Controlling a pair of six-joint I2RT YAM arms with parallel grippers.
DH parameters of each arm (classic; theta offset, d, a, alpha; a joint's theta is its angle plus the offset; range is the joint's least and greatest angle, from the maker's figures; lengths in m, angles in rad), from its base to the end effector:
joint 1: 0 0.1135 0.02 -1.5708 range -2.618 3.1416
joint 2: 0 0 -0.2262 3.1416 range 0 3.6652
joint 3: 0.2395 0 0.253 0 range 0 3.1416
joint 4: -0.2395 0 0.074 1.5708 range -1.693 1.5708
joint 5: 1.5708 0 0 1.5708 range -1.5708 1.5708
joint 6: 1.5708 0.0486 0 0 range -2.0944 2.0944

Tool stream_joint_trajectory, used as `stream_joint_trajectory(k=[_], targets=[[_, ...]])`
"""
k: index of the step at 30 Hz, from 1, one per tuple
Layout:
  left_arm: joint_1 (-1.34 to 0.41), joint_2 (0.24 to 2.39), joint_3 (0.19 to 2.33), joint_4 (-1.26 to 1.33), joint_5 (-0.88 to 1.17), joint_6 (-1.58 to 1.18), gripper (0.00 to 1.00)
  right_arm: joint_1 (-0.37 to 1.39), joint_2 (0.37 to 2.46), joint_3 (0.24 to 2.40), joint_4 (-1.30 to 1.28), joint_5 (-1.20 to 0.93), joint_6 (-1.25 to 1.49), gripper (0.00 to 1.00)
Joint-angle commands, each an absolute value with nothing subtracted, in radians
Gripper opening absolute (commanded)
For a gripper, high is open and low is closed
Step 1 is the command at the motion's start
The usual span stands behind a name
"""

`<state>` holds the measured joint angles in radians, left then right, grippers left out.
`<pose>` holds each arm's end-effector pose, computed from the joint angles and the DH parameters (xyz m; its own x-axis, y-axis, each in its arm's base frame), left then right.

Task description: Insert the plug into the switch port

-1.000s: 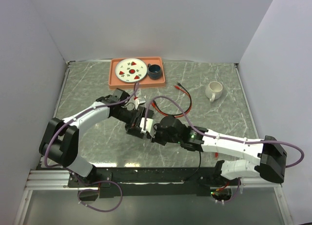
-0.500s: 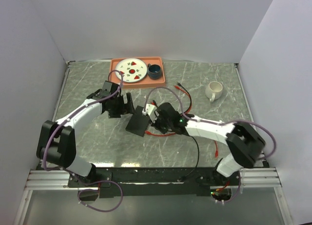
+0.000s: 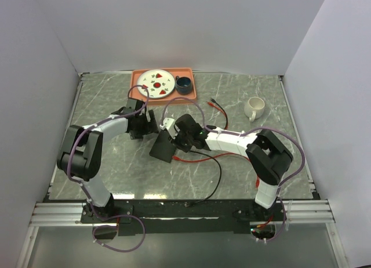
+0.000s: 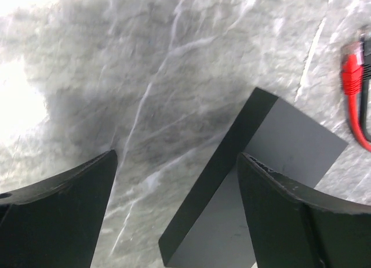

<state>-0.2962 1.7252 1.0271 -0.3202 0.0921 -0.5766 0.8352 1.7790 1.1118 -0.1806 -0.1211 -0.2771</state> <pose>0.3295 -0.1052 0.1208 -0.8661 -0.3032 -0.3973 -0.1615 0.9221 -0.3518 0.2492 0.2841 0.1382 -0.2680 -0.7007 -0.6612 -0.8972 0.4316 -0.0939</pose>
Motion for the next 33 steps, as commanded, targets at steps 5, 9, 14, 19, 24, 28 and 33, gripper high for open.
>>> stream_joint_trajectory(k=[5,9,14,19,24,28,33], targets=[[-0.302,1.782,1.020,-0.222,0.179,-0.542,0.78,0.827,1.716,1.083,-0.227,-0.155,-0.261,0.00],[-0.311,1.802,1.037,-0.236,0.179,-0.531,0.74,0.828,1.747,1.104,-0.262,-0.175,-0.262,0.00],[-0.337,1.809,1.061,-0.247,0.183,-0.528,0.72,0.830,1.761,1.091,-0.273,-0.190,-0.258,0.00],[-0.376,1.825,1.083,-0.250,0.187,-0.531,0.70,0.830,1.813,1.112,-0.288,-0.178,-0.235,0.00],[-0.402,1.829,1.089,-0.264,0.183,-0.535,0.66,0.831,1.865,1.154,-0.295,-0.138,-0.215,0.00],[-0.400,1.821,1.072,-0.264,0.181,-0.540,0.66,0.830,1.867,1.167,-0.281,-0.123,-0.204,0.00],[-0.400,1.822,1.054,-0.258,0.186,-0.541,0.65,0.828,1.833,1.141,-0.255,-0.117,-0.195,0.00]])
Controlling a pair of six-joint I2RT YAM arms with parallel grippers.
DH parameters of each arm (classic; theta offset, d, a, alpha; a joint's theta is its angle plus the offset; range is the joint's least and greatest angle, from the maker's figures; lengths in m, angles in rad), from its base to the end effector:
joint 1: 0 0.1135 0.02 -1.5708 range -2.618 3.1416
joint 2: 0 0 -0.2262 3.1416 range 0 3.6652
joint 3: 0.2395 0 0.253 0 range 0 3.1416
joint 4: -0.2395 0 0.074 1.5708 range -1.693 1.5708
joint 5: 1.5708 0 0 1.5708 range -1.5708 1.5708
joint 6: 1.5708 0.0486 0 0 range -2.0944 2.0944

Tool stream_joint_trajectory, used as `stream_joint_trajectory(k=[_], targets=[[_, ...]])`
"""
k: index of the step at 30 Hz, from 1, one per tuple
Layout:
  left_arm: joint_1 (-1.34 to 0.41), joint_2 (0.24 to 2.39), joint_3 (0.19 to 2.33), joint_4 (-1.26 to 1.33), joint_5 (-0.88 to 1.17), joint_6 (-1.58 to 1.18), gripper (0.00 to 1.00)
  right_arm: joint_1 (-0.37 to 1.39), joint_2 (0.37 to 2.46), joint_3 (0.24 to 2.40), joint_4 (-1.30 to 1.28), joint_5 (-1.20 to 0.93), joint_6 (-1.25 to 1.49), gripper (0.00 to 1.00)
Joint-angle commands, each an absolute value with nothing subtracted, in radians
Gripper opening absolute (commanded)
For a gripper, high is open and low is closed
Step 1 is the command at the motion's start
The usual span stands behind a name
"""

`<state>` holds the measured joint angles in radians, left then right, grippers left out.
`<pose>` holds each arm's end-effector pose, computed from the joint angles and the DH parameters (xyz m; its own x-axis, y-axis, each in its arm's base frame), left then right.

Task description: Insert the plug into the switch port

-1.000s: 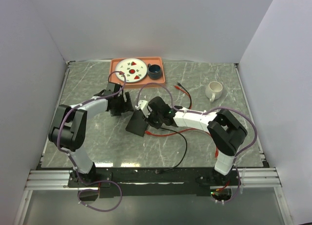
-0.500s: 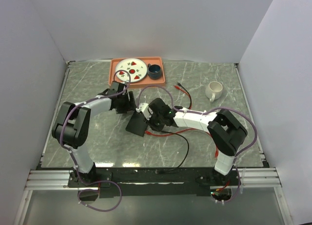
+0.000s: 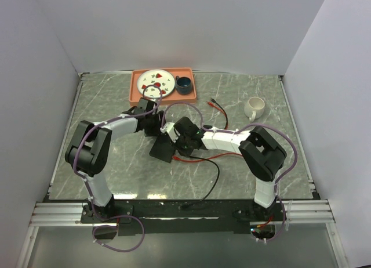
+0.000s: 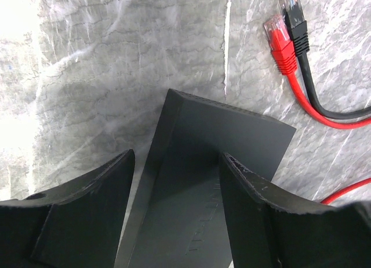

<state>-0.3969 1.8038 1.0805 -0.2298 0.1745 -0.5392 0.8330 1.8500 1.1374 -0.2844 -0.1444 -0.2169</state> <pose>0.3350 -0.1496 0.1166 -0.8883 -0.1760 -0.4243 0.0202 0.9078 -0.4188 0.2463 0.2813 0.1131 -0.3828 -0.7377 -0.5561 -0.8880 0.4599 0.0012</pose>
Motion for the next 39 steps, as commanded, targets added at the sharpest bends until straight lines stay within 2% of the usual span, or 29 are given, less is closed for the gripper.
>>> stream_joint_trajectory(k=[1,28,39], targets=[[-0.400,1.824,1.052,-0.258,0.186,-0.543,0.65,0.830,1.824,1.138,-0.255,-0.114,-0.193,0.00],[-0.405,1.841,1.048,-0.256,0.199,-0.545,0.60,0.847,1.772,1.124,-0.212,-0.103,-0.169,0.00],[-0.410,1.835,1.048,-0.244,0.222,-0.557,0.59,0.870,1.822,1.140,-0.212,-0.112,-0.146,0.00]])
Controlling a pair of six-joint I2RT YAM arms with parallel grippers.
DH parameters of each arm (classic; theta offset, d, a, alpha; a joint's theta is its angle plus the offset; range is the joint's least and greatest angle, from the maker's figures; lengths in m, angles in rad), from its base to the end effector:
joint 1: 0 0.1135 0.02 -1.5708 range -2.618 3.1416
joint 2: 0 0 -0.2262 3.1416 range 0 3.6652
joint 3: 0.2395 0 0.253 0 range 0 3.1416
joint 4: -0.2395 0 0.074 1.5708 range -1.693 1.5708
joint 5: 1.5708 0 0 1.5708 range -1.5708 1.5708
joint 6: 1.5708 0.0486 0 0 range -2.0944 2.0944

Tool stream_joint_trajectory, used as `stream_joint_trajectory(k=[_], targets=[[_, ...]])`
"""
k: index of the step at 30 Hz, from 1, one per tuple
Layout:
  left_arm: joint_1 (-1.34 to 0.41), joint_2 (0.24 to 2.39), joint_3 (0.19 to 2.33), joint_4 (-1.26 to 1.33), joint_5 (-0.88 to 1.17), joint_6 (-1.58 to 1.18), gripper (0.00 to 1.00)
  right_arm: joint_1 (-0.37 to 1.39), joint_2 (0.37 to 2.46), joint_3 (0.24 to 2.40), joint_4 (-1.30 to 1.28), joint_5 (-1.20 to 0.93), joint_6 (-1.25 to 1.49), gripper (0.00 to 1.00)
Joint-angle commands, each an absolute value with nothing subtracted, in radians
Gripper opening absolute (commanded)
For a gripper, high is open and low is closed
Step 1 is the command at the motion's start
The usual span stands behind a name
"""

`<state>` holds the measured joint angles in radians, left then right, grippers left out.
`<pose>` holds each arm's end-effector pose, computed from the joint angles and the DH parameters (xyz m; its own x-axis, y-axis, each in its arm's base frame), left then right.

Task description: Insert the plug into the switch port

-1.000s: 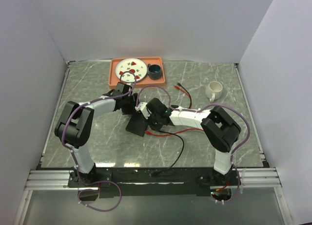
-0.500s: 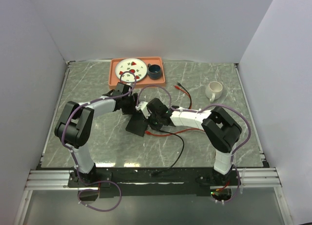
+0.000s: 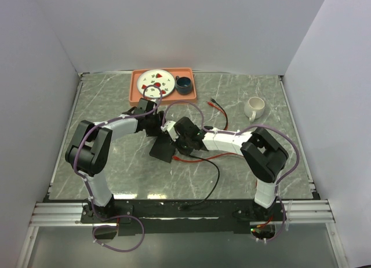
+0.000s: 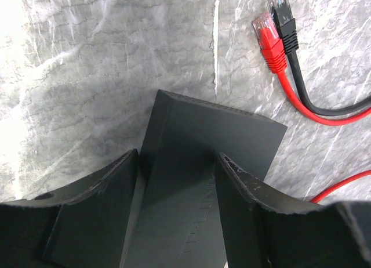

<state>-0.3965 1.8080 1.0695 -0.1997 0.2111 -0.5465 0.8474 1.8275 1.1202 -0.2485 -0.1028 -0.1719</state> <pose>0.3347 -0.1512 0.1143 -0.8912 -0.1778 -0.4173 0.0336 0.8916 -0.4516 0.2437 0.2835 0.1183 -0.3984 -0.7082 -0.5828 -0.8657 0.5003 -0.0161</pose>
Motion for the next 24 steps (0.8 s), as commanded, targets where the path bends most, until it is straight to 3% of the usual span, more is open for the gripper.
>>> stream_joint_trajectory(k=[1,15,17,19,24], targets=[[-0.411,1.835,1.049,-0.245,0.221,-0.555,0.60,0.870,1.824,1.140,-0.209,-0.112,-0.149,0.00],[-0.417,1.812,1.014,-0.224,0.293,-0.566,0.56,0.881,1.845,1.169,-0.167,-0.071,-0.138,0.00],[-0.417,1.812,1.003,-0.216,0.304,-0.575,0.47,0.880,1.855,1.196,-0.172,-0.067,-0.129,0.00],[-0.425,1.812,0.996,-0.212,0.319,-0.581,0.30,0.879,1.862,1.216,-0.186,-0.064,-0.115,0.00],[-0.449,1.799,0.943,-0.195,0.324,-0.606,0.09,0.881,1.882,1.261,-0.206,-0.054,-0.094,0.00]])
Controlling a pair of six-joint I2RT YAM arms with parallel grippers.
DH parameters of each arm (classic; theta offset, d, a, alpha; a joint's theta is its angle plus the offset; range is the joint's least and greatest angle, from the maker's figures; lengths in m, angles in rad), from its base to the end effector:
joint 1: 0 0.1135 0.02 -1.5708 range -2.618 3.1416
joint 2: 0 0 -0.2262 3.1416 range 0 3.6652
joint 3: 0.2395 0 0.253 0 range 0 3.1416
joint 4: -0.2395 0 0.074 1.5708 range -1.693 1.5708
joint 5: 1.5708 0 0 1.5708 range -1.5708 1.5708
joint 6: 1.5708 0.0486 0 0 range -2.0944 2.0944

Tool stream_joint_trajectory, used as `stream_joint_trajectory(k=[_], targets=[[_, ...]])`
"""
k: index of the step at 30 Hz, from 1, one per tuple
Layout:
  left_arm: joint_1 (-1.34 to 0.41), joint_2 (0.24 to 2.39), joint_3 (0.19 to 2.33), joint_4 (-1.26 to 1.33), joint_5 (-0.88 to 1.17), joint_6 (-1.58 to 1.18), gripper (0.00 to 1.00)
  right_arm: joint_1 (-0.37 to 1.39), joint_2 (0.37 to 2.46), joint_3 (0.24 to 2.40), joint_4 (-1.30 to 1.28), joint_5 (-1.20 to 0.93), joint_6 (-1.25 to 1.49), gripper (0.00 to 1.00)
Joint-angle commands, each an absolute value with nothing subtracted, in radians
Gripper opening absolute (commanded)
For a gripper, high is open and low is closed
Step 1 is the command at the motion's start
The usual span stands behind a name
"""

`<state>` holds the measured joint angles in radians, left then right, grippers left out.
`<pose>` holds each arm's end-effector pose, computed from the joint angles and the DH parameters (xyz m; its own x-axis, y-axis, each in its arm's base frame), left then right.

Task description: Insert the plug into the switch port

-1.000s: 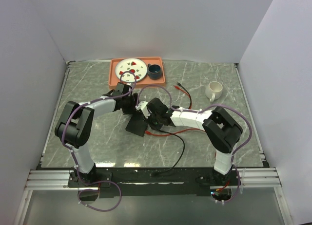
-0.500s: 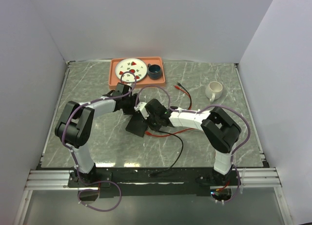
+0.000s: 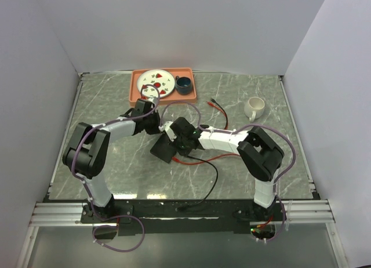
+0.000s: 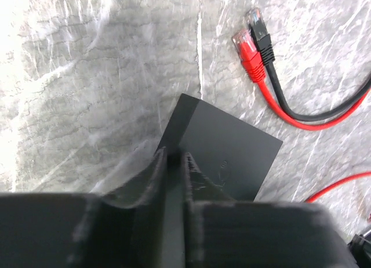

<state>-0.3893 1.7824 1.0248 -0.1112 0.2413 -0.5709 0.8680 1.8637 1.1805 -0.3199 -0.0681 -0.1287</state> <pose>0.3338 -0.1495 0.1168 -0.8707 -0.2100 -0.4447 0.0485 0.8632 -0.5025 0.2429 0.2918 0.1182 -0.4397 -0.7172 -0.5406 -0.8484 0.5293 -0.0121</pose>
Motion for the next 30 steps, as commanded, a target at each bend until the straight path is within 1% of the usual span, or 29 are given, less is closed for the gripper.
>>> stream_joint_trajectory(k=[1,5,6,7,8,10,11,12,15,20,23,25,27,30], targets=[[-0.451,1.795,0.934,-0.187,0.327,-0.610,0.01,0.879,1.882,1.262,-0.209,-0.049,-0.087,0.00],[-0.460,1.801,0.890,-0.173,0.330,-0.618,0.01,0.876,1.893,1.287,-0.232,-0.018,-0.080,0.00],[-0.462,1.804,0.884,-0.170,0.325,-0.617,0.03,0.877,1.894,1.292,-0.239,-0.018,-0.080,0.00],[-0.463,1.805,0.879,-0.167,0.318,-0.618,0.14,0.874,1.896,1.295,-0.239,-0.018,-0.077,0.00],[-0.463,1.807,0.871,-0.170,0.308,-0.617,0.23,0.876,1.898,1.298,-0.244,-0.014,-0.077,0.00],[-0.465,1.802,0.870,-0.187,0.264,-0.611,0.48,0.876,1.898,1.301,-0.250,-0.015,-0.078,0.00],[-0.465,1.795,0.874,-0.198,0.247,-0.606,0.49,0.876,1.894,1.293,-0.250,-0.015,-0.077,0.00],[-0.465,1.790,0.877,-0.209,0.229,-0.601,0.50,0.874,1.893,1.289,-0.250,-0.015,-0.077,0.00],[-0.465,1.761,0.864,-0.212,0.248,-0.591,0.41,0.868,1.890,1.273,-0.256,-0.003,-0.081,0.00],[-0.466,1.717,0.764,-0.170,0.301,-0.606,0.38,0.838,1.872,1.267,-0.265,-0.015,-0.080,0.00],[-0.471,1.704,0.707,-0.137,0.347,-0.626,0.34,0.836,1.876,1.292,-0.288,-0.021,-0.083,0.00],[-0.479,1.704,0.687,-0.120,0.360,-0.633,0.32,0.836,1.881,1.304,-0.299,-0.025,-0.084,0.00],[-0.488,1.704,0.677,-0.100,0.370,-0.646,0.33,0.836,1.882,1.313,-0.299,-0.043,-0.087,0.00],[-0.495,1.710,0.680,-0.084,0.377,-0.661,0.30,0.836,1.893,1.342,-0.330,-0.051,-0.083,0.00]])
